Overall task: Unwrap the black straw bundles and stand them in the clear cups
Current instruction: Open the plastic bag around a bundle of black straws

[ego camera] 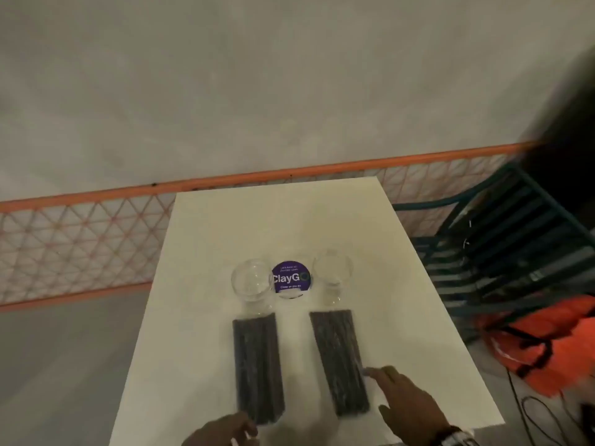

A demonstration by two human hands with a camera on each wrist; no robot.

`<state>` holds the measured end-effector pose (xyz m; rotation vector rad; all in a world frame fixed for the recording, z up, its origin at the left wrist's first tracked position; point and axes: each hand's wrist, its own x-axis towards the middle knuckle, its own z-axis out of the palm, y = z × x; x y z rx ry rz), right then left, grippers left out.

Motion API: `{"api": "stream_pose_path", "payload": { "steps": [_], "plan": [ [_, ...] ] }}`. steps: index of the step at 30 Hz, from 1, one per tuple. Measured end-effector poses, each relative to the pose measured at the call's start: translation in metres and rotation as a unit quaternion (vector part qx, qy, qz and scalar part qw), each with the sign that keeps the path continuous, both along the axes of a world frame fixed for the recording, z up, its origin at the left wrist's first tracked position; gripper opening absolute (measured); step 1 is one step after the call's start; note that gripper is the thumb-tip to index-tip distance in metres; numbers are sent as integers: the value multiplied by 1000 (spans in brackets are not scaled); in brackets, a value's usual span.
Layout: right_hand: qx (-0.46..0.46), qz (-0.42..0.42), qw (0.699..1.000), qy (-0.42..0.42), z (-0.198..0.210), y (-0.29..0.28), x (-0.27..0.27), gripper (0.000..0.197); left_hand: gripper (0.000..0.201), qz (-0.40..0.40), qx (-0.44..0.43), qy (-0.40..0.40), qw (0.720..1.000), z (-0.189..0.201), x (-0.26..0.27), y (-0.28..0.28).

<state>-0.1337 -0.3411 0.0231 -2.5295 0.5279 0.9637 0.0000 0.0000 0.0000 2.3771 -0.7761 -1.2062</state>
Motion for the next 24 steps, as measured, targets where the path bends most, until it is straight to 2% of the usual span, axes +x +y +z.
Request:
{"api": "stream_pose_path", "payload": {
  "steps": [2,5,6,7,9,11,14,17,19,22,24],
  "plan": [
    [-38,72,994,-77,-22,-14,10,72,29,43,-4,-68,997,14,5,-49],
    [-98,249,958,-107,-39,-29,38,80,23,1,-19,-111,994,23,-2,-86],
    [-132,308,936,-108,-42,-32,45,78,18,2,-14,-109,994,29,-5,-98],
    [-149,373,905,-143,-54,-37,50,69,13,6,-22,-111,994,32,-8,-106],
    [-150,470,857,-148,-61,-44,63,57,11,7,-37,-110,993,35,-15,-123],
    [-128,533,825,-134,-67,-44,78,59,18,17,-32,-100,994,37,-26,-132],
    [-102,583,800,-97,-70,-34,89,65,20,46,-34,-102,993,36,-35,-135],
    [-69,575,804,-134,-73,-27,95,43,19,76,-46,-108,990,32,-43,-133],
    [-48,538,824,-172,-69,-27,102,39,19,79,-54,-105,990,32,-43,-132],
    [32,394,882,-257,-60,-31,107,43,26,90,-85,-108,986,39,-35,-133],
    [137,252,912,-295,-43,-38,108,50,39,121,-129,-122,977,45,-26,-136]
  ]
}}
